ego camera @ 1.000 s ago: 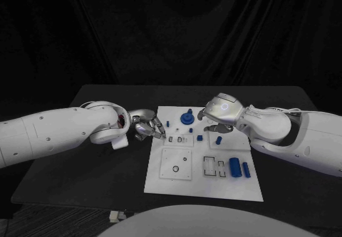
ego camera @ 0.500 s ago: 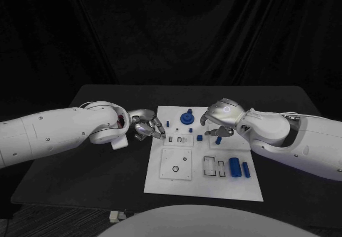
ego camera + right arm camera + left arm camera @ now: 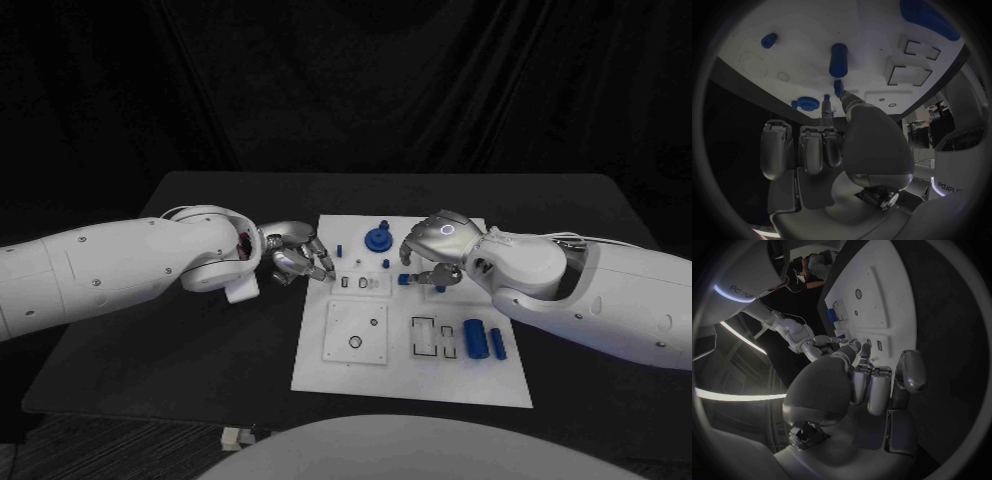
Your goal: Assemble the parts on the task board
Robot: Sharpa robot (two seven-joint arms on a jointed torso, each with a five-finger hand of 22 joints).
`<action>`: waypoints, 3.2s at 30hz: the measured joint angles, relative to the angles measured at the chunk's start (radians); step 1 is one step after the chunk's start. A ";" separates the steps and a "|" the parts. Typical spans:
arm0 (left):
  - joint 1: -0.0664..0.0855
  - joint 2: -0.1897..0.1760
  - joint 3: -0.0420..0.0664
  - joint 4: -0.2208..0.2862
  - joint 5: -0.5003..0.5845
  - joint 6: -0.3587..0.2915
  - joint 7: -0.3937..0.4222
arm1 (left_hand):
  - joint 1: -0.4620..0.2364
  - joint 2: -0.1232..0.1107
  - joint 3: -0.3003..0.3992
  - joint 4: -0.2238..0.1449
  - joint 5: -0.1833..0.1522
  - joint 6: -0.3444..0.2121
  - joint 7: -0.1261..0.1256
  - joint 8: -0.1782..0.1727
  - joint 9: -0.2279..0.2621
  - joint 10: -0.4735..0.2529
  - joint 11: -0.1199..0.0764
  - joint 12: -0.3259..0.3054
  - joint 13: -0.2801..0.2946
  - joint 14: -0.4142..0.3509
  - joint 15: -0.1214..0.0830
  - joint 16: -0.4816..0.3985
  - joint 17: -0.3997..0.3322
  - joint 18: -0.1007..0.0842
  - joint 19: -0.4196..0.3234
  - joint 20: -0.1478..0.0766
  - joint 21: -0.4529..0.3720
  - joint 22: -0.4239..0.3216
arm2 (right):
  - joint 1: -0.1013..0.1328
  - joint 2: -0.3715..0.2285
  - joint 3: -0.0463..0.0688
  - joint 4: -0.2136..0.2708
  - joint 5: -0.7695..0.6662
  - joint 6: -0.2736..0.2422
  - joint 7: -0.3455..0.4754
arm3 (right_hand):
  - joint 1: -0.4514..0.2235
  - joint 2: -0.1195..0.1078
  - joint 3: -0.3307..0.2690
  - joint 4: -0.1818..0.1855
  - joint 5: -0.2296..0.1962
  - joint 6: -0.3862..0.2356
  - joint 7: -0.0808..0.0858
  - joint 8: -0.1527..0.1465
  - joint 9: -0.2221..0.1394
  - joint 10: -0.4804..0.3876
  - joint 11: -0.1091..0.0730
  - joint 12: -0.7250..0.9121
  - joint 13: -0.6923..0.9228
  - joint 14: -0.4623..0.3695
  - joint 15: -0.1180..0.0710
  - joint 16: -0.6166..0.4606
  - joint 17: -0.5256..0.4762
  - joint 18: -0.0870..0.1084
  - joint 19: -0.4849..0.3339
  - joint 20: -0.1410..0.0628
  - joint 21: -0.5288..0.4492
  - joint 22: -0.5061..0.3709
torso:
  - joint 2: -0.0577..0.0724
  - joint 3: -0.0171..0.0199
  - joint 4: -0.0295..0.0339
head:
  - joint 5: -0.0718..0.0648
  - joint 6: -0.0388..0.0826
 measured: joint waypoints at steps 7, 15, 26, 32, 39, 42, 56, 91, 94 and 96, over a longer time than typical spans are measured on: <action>-0.001 0.001 0.000 -0.001 0.000 0.000 0.001 | 0.000 0.000 0.000 0.000 0.000 0.000 0.000 0.000 -0.001 0.000 0.000 0.002 0.000 0.000 0.000 0.000 0.000 0.000 0.000 0.000 0.000 0.000 | -0.004 0.023 0.000 -0.018 0.010 0.026 -0.004 | 0.020 0.007 0.010 -0.010 0.125 0.004 0.004 0.000 0.004 -0.001 0.006 0.000 0.000 0.004 0.004 0.000 0.000 0.000 0.004 0.004 0.000 0.000 | 0.000 0.0000 0.0000 | 0.000 0.000; -0.002 0.001 0.000 -0.001 0.001 -0.001 0.002 | 0.005 -0.005 0.000 0.000 0.000 0.000 0.000 0.004 -0.001 0.000 0.000 -0.004 0.000 0.000 0.000 0.000 0.000 0.000 0.000 0.000 0.000 0.000 | -0.010 0.047 0.000 -0.034 0.016 0.050 -0.007 | 0.035 0.014 0.035 -0.035 0.202 0.029 0.003 0.000 0.018 0.000 0.007 0.000 0.000 0.000 0.007 0.000 0.000 0.000 0.004 0.004 0.000 0.000 | 0.000 0.0000 0.0000 | -0.001 0.000; -0.004 0.001 0.000 -0.002 0.001 -0.001 0.004 | 0.005 -0.005 0.000 0.000 0.000 0.000 0.000 0.004 -0.001 0.000 0.000 -0.004 0.000 0.000 0.000 0.000 0.000 0.000 0.000 0.000 0.000 0.001 | -0.015 0.060 0.001 -0.043 0.036 0.064 -0.005 | 0.049 0.021 0.048 -0.072 0.218 0.077 -0.006 0.029 0.045 0.000 0.007 0.000 0.000 0.000 0.007 0.000 0.000 0.000 0.004 0.004 0.000 0.000 | 0.000 0.0000 0.0001 | 0.001 0.000; -0.006 0.001 0.000 -0.003 0.001 -0.001 0.005 | 0.005 -0.005 0.000 0.000 0.000 0.000 0.000 0.004 -0.001 -0.003 -0.003 -0.004 0.000 0.000 0.000 0.000 0.000 0.000 0.000 0.000 -0.006 0.001 | -0.016 0.058 0.002 -0.042 0.054 0.058 -0.002 | 0.055 0.026 0.054 -0.099 0.224 0.095 -0.006 0.044 0.059 0.000 0.007 0.000 0.000 0.000 0.007 0.000 0.000 0.000 0.004 0.004 0.000 0.000 | 0.000 0.0000 0.0000 | 0.002 0.000; -0.007 -0.002 0.000 -0.002 0.001 -0.007 0.023 | 0.014 -0.009 0.000 0.000 0.001 0.000 0.000 0.004 -0.002 -0.007 0.000 -0.004 0.000 0.000 0.000 -0.004 0.000 0.000 0.000 0.000 -0.006 0.001 | -0.017 0.023 0.000 -0.017 0.072 0.021 -0.001 | 0.059 0.030 0.055 -0.108 0.224 0.100 0.000 0.051 0.063 0.000 0.007 0.000 0.000 0.000 0.007 0.000 0.000 0.000 0.004 0.004 0.000 0.001 | 0.000 0.0000 0.0000 | 0.008 0.000; -0.008 -0.005 0.000 0.000 -0.002 -0.018 0.053 | 0.023 -0.010 0.000 0.000 0.011 -0.010 0.003 0.004 -0.005 -0.007 0.000 -0.007 0.012 0.000 0.000 -0.004 0.000 0.000 -0.006 0.001 -0.010 0.001 | -0.012 -0.004 -0.001 0.010 0.107 -0.015 -0.001 | 0.060 0.032 0.055 -0.108 0.223 0.100 0.000 0.052 0.063 0.000 0.007 0.000 0.000 0.000 0.007 0.000 0.000 0.000 0.004 0.004 0.000 0.001 | 0.000 0.0000 -0.0001 | 0.010 0.000; -0.016 0.007 0.000 0.006 -0.176 -0.159 0.272 | 0.016 -0.068 -0.081 0.117 -0.140 -0.054 0.011 -0.012 -0.059 -0.008 0.002 -0.008 -0.039 0.000 0.000 -0.004 0.000 0.000 -0.003 0.004 -0.016 0.000 | 0.061 -0.088 0.001 0.129 0.569 -0.162 0.019 | 0.062 0.033 0.063 -0.117 0.190 0.113 0.012 0.051 0.063 0.000 0.014 0.000 0.000 0.000 0.007 0.000 0.000 0.000 0.004 0.004 0.005 0.000 | -0.001 0.0000 -0.0009 | -0.005 0.000; -0.055 0.060 0.000 -0.026 -0.250 -0.428 0.446 | 0.071 -0.081 -0.117 0.192 -0.051 -0.057 0.014 -0.016 -0.112 -0.032 0.018 -0.038 -0.035 0.000 0.007 -0.008 0.000 0.000 0.000 0.007 -0.026 0.000 | 0.066 -0.099 0.000 0.155 1.348 -0.189 0.139 | 0.067 0.040 0.062 -0.120 0.205 0.114 0.018 0.051 0.063 0.000 0.014 0.000 0.000 0.003 0.010 0.000 0.000 0.000 0.004 0.011 -0.012 0.000 | 0.000 0.0000 0.0002 | 0.014 0.000; -0.055 0.060 0.000 -0.026 -0.250 -0.444 0.458 | 0.071 -0.081 -0.117 0.200 -0.051 -0.057 0.014 -0.016 -0.115 -0.032 0.018 -0.040 -0.035 0.003 0.011 -0.008 0.000 0.000 0.002 0.009 -0.026 0.000 | 0.064 -0.098 0.000 0.156 1.356 -0.185 0.143 | 0.067 0.039 0.062 -0.120 0.205 0.114 0.018 0.051 0.063 0.000 0.014 0.000 0.000 0.003 0.010 0.000 0.000 0.000 0.004 0.011 -0.016 0.000 | 0.000 0.0000 0.0001 | 0.013 0.000; -0.055 0.060 0.000 -0.025 -0.250 -0.452 0.467 | 0.071 -0.081 -0.123 0.206 -0.051 -0.057 0.014 -0.016 -0.117 -0.032 0.018 -0.040 -0.035 0.003 0.011 -0.008 0.000 0.000 0.004 0.011 -0.026 0.000 | 0.062 -0.097 0.000 0.156 1.360 -0.183 0.146 | 0.067 0.039 0.062 -0.120 0.205 0.113 0.018 0.050 0.063 0.000 0.014 0.000 0.000 0.003 0.010 0.000 0.000 0.000 0.004 0.011 -0.016 0.000 | 0.000 0.0000 0.0001 | 0.012 0.000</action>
